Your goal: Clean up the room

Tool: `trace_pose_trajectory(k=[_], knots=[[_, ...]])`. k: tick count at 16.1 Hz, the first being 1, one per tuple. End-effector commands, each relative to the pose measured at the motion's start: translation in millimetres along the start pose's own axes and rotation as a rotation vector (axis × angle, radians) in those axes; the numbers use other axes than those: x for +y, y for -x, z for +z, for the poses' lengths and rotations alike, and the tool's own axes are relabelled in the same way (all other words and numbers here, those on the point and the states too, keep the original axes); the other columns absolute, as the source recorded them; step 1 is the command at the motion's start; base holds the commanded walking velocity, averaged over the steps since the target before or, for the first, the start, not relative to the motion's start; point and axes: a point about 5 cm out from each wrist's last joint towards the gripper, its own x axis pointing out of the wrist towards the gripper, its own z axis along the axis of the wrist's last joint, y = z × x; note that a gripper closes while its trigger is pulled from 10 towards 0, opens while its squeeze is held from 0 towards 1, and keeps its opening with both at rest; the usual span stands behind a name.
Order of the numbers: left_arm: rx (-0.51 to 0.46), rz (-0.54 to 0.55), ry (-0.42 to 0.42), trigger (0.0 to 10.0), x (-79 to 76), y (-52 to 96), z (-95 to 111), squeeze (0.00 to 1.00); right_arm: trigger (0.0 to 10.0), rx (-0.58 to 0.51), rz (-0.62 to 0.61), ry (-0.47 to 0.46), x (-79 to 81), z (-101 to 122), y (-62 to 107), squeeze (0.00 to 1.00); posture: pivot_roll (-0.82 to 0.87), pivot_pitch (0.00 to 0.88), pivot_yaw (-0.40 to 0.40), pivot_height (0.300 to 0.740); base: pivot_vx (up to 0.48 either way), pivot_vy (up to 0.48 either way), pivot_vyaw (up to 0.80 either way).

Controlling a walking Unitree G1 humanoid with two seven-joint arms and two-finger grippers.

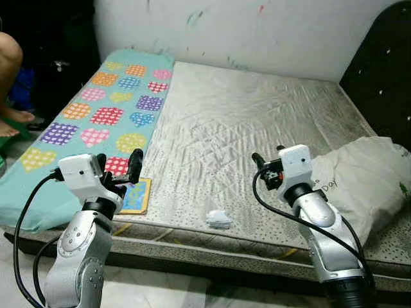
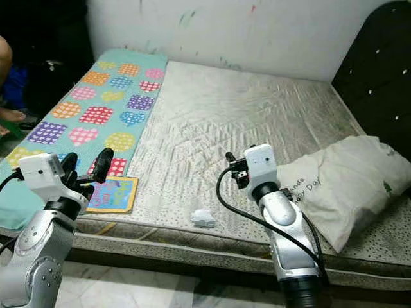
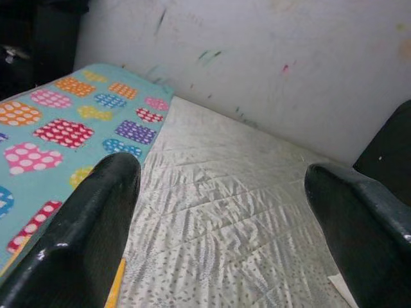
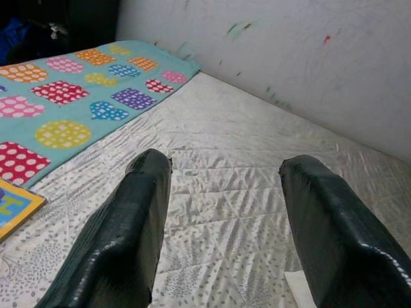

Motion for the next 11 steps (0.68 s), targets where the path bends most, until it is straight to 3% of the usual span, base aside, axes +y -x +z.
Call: trace_pose_trajectory(k=[1,7,11], knots=[[0.000,-0.024,0.010,10.0,-5.1,2.0,0.6,0.00,10.0,-0.033,-0.003,0.014,0.5,7.6,-3.9,0.00,-0.04,0.000,-0.084,0.740,0.255,0.000,0.00],[0.018,-0.044,0.027,10.0,-10.3,-0.9,-4.1,0.00,10.0,0.001,-0.047,0.011,-12.3,-0.5,-1.5,0.00,-0.03,0.000,-0.051,0.740,0.277,0.000,0.00],[0.024,-0.052,0.027,10.0,-11.3,-1.8,-4.8,0.00,10.0,-0.039,-0.078,0.003,-13.5,4.4,-5.8,0.00,-0.03,0.000,-0.021,0.740,0.279,0.000,0.00]])
